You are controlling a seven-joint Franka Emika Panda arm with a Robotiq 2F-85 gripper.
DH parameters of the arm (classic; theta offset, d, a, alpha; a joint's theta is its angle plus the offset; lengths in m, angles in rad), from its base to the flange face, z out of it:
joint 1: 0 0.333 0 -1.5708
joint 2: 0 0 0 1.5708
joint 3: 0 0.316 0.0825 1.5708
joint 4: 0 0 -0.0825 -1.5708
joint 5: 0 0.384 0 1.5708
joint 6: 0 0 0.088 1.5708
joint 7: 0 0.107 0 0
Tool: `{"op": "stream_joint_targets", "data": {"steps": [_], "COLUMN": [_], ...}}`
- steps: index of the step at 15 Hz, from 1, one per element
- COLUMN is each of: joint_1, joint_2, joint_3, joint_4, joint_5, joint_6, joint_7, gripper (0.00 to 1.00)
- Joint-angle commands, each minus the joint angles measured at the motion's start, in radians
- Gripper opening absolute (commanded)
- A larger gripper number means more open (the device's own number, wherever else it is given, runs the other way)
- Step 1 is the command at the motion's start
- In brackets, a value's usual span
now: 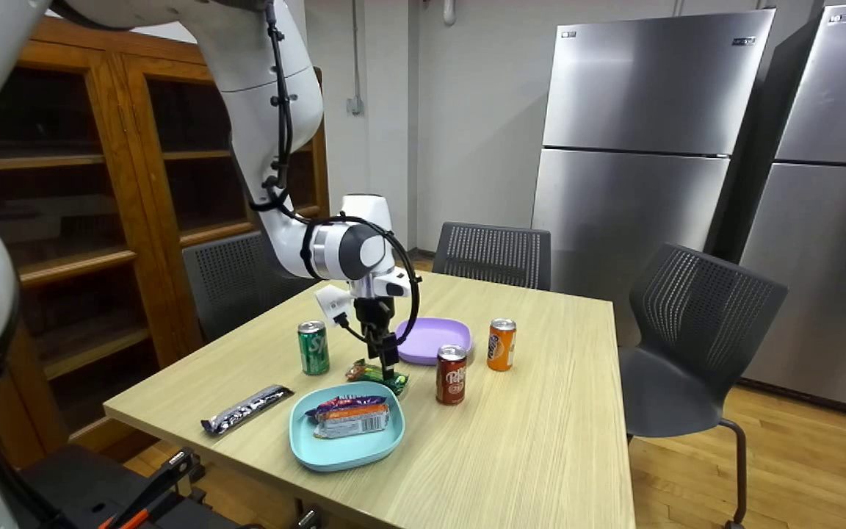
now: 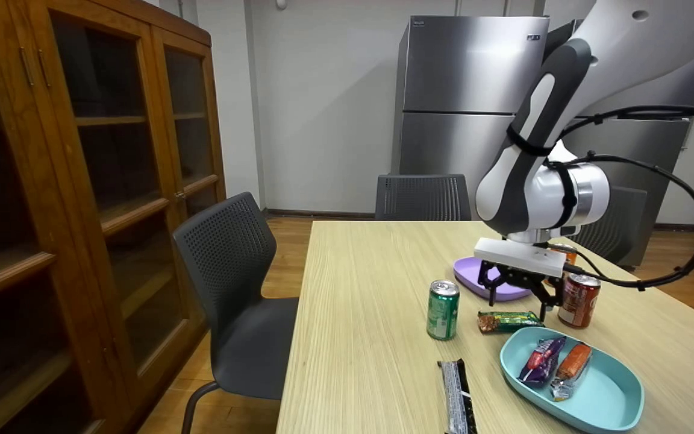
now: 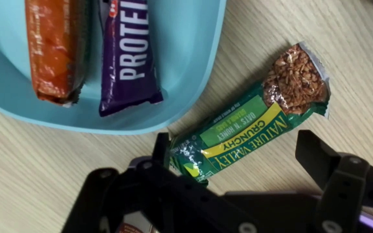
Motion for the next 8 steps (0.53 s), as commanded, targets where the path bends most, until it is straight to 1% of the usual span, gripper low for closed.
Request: {"op": "stream_joint_targets", "data": {"steps": [1,8], "joint_1": [-0.021,-0.025], "joint_2": [0.033,0.074], "joint_3": [0.015,0.02], "joint_4": [0.052,0.096], "joint_5": [0.038,0.073], "joint_6": [-0.016,-0.025], "joint_7": [0.005,0.003], "gripper": [1.0,1.0]}}
